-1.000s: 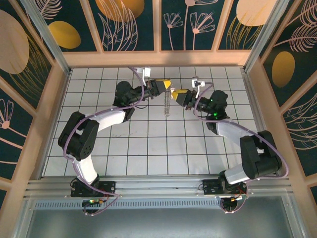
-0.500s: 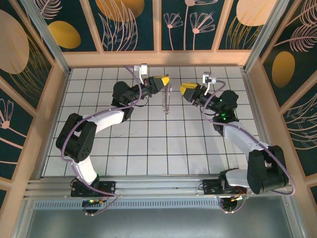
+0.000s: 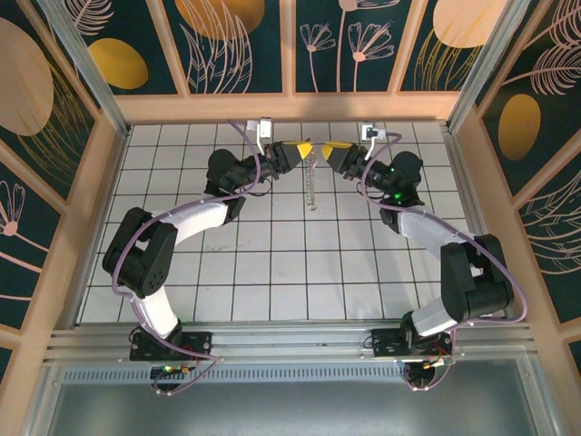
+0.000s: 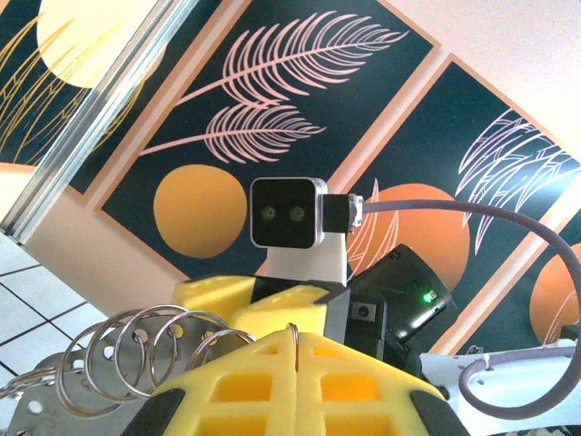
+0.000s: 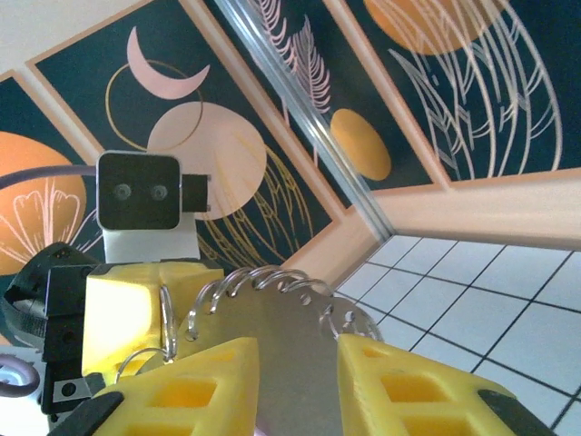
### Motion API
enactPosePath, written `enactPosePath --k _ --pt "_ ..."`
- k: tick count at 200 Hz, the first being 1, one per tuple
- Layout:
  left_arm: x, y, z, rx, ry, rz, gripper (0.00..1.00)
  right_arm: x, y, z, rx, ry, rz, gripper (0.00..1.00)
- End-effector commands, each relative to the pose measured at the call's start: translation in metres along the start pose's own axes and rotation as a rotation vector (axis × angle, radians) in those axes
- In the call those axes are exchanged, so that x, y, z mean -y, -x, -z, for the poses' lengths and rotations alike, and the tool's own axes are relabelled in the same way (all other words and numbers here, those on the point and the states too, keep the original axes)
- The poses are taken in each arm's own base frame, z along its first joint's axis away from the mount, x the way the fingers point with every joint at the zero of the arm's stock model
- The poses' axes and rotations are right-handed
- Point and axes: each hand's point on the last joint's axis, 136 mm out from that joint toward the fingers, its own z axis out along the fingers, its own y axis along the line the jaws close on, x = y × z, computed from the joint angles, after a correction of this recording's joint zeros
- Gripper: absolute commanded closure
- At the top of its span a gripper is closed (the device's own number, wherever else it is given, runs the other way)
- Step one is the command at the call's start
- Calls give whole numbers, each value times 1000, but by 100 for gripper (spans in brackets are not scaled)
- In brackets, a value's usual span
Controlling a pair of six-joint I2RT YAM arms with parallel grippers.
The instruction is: Put the keys on the keyring
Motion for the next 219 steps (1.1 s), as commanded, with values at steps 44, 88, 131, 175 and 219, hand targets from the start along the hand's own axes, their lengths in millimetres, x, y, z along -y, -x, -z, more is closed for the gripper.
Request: enactPosePath --k 44,88,131,175,219 --pt "32 18 -3 40 -82 -75 100 -44 9 -2 51 101 91 72" --pt "33 16 -5 33 -87 -73 100 -39 9 -6 59 101 77 72" --pt "34 14 -5 30 -85 -73 100 -44 12 3 103 96 78 68" --pt "35 12 -6 21 -94 -72 100 -46 17 4 131 107 75 68" --pt "37 10 -7 16 -99 -72 100 -47 20 4 164 132 62 68"
